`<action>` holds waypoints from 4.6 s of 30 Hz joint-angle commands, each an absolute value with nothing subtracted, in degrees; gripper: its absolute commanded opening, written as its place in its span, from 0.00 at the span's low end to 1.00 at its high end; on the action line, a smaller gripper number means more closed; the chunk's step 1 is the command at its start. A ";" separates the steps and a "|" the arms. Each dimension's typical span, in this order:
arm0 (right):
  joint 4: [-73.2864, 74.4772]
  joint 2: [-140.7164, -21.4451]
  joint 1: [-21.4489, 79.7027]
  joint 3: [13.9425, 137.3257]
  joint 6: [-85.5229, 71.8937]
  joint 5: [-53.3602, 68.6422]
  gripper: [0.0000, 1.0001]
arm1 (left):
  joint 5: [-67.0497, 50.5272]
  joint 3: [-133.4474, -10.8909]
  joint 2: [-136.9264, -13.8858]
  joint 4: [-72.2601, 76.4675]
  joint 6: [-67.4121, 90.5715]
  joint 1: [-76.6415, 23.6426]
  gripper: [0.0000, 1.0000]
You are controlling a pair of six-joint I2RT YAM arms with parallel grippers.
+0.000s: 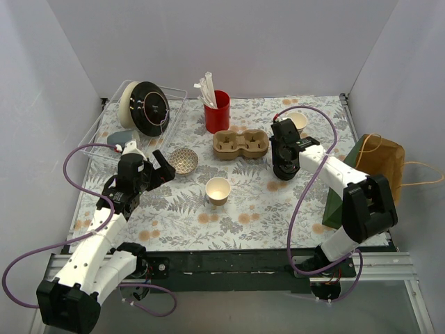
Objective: Pack the takeout coffee
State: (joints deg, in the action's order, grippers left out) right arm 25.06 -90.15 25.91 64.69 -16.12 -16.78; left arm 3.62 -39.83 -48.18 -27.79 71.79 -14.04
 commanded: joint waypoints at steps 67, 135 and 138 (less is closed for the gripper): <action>21.27 -83.50 23.82 59.42 -12.58 -4.49 0.19 | -28.98 -48.94 -48.32 -16.46 71.79 -14.32 0.72; 13.89 -68.56 23.20 46.14 -6.77 4.83 0.01 | -18.64 -74.36 -114.52 14.15 83.76 -48.16 0.00; 13.89 -68.38 23.29 46.14 -7.03 5.18 0.01 | -18.20 -74.62 -114.43 13.62 83.15 -48.25 0.00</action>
State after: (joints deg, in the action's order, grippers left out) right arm 16.88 -69.95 23.22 46.04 -5.98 2.90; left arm -20.34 -72.53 -114.93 14.76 84.86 -47.75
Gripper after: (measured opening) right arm 0.075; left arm 0.010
